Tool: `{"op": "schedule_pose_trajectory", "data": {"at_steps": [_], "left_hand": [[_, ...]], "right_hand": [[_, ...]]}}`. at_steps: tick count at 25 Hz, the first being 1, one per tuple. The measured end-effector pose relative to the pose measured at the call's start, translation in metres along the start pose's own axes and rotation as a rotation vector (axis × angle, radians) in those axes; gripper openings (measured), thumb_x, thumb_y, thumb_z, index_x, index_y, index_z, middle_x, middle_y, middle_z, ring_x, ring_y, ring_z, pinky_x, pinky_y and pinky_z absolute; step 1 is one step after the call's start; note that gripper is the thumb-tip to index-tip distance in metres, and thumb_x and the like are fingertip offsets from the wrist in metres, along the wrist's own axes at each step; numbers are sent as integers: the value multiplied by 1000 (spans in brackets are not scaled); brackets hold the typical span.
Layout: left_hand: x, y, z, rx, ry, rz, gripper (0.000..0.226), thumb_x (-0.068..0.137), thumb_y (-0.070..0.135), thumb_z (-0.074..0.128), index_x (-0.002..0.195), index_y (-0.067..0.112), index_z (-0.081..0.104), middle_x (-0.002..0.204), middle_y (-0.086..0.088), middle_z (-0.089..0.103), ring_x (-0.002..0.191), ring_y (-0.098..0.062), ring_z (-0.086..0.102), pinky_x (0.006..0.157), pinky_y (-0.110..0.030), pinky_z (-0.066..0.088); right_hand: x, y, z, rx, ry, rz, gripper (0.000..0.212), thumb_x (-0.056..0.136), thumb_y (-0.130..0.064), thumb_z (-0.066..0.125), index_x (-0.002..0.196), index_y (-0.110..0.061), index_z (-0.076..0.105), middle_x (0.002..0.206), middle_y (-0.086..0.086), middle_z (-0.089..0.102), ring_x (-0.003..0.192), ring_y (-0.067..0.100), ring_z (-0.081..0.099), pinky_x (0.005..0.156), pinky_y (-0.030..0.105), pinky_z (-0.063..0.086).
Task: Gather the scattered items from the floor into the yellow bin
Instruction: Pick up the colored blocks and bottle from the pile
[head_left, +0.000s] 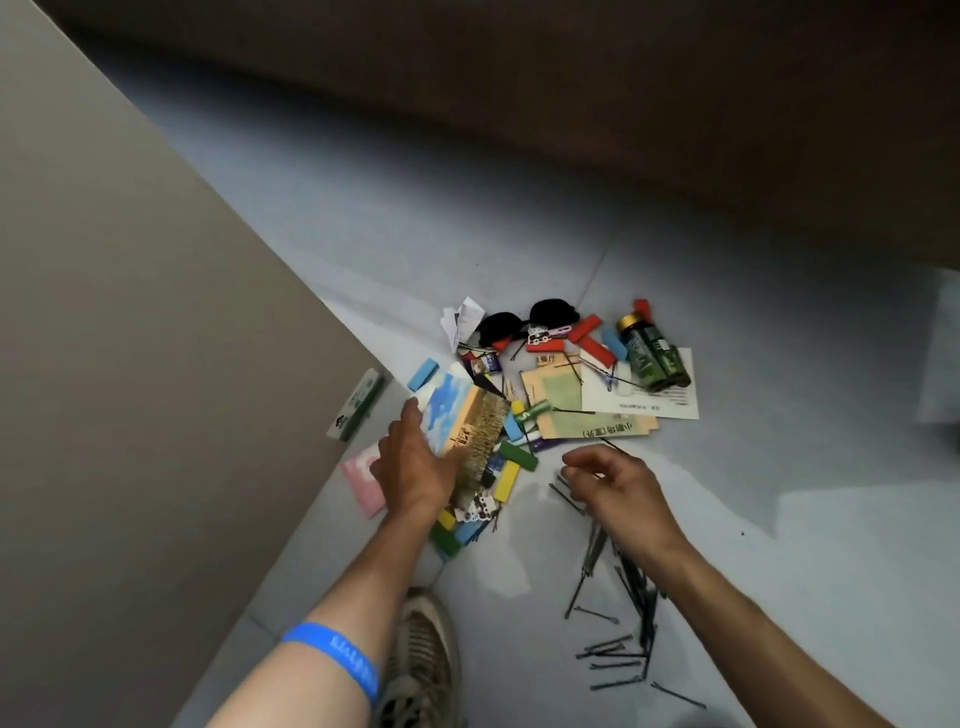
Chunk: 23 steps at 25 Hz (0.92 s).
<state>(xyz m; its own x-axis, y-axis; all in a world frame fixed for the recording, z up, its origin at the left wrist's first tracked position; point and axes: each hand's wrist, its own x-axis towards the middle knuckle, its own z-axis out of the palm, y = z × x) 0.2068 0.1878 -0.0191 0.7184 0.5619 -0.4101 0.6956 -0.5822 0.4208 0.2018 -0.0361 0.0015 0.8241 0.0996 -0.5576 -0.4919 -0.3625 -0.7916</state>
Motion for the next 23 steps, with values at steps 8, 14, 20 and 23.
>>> {"op": "schedule_pose_trajectory", "data": {"at_steps": [8, 14, 20, 23], "left_hand": [[-40, 6, -9, -864, -377, 53, 23, 90, 6, 65, 93, 26, 75, 93, 8, 77, 82, -9, 72, 65, -21, 55], [-61, 1, 11, -521, -370, 66, 9, 88, 27, 68, 96, 25, 72, 88, 7, 73, 85, -13, 68, 71, -21, 49], [-44, -7, 40, 146, -65, 354, 39, 83, 37, 70, 116, 18, 61, 116, -3, 58, 105, -23, 53, 87, -41, 50], [-39, -10, 51, 247, -9, 405, 46, 83, 44, 68, 119, 17, 60, 122, -5, 54, 109, -24, 47, 91, -39, 45]], "right_hand": [[3, -5, 25, 450, -118, 54, 40, 83, -20, 75, 119, -26, 60, 109, -4, 72, 98, 14, 69, 75, 27, 56], [-18, 20, -25, -34, 188, 261, 10, 80, -13, 60, 87, -17, 67, 82, 2, 74, 69, 20, 69, 60, 30, 56], [-21, 43, -48, -799, 448, -47, 29, 87, -29, 63, 113, -16, 59, 109, 11, 63, 95, 34, 57, 77, 42, 45], [-8, 30, -24, -781, 381, -311, 17, 87, -20, 63, 104, -15, 64, 100, 8, 65, 88, 28, 56, 74, 37, 44]]}}
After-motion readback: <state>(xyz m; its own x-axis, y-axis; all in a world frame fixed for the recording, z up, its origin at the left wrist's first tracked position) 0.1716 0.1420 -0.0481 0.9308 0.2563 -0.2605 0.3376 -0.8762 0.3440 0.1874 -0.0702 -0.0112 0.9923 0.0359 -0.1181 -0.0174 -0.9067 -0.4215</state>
